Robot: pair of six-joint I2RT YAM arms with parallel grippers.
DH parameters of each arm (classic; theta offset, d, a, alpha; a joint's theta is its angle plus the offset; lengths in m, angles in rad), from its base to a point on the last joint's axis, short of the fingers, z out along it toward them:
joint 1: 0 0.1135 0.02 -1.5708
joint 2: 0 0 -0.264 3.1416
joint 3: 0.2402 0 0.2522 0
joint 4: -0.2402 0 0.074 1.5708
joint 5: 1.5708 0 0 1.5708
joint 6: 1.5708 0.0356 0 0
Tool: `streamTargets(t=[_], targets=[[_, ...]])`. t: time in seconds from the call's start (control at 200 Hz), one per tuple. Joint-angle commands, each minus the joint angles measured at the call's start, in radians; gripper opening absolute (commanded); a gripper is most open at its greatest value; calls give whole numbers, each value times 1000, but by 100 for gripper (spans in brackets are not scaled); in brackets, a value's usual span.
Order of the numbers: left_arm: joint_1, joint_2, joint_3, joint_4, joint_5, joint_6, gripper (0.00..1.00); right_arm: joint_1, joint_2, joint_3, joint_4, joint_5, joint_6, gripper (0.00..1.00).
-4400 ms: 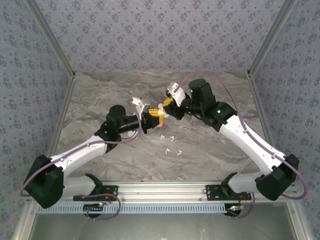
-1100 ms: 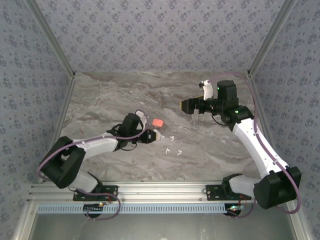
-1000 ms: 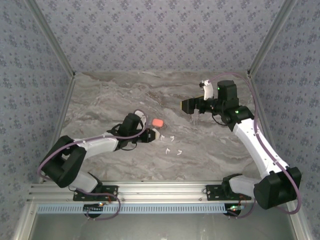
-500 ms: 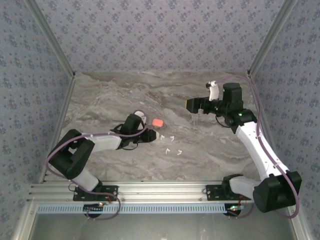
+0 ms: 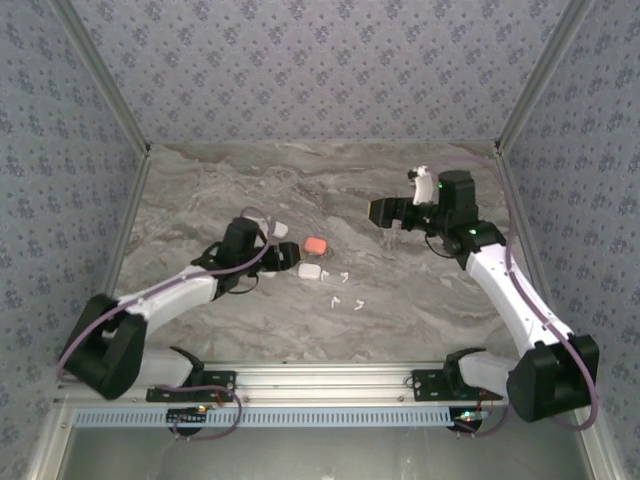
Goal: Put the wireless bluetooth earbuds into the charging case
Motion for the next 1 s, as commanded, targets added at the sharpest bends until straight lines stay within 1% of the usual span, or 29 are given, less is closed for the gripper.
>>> streamTargets(t=[0.0, 0.095, 0.12, 0.215, 0.31, 0.425, 0.55, 0.725, 0.869, 0.999], targets=[[78, -123, 14, -77, -31, 16, 79, 93, 89, 96, -117, 154, -99, 91], [195, -202, 15, -101, 12, -1, 85, 193, 205, 178, -195, 266, -158, 86], [228, -215, 19, -109, 25, -4, 87, 216, 237, 229, -209, 290, -166, 84], [346, -248, 35, -144, 64, -15, 90, 298, 369, 324, -232, 350, -203, 80], [441, -254, 52, -169, 101, -27, 91, 373, 510, 425, -248, 402, -257, 78], [532, -258, 45, -173, 143, -62, 92, 434, 686, 568, -289, 460, -321, 78], [581, -273, 32, -184, 161, -66, 92, 480, 854, 708, -299, 489, -371, 78], [604, -301, 10, -224, 162, -53, 93, 524, 1088, 943, -389, 508, -436, 78], [614, -329, -14, -239, 163, -56, 93, 531, 1208, 1067, -409, 516, -441, 78], [620, -343, -16, -263, 166, -45, 94, 532, 1266, 1123, -417, 519, -447, 77]])
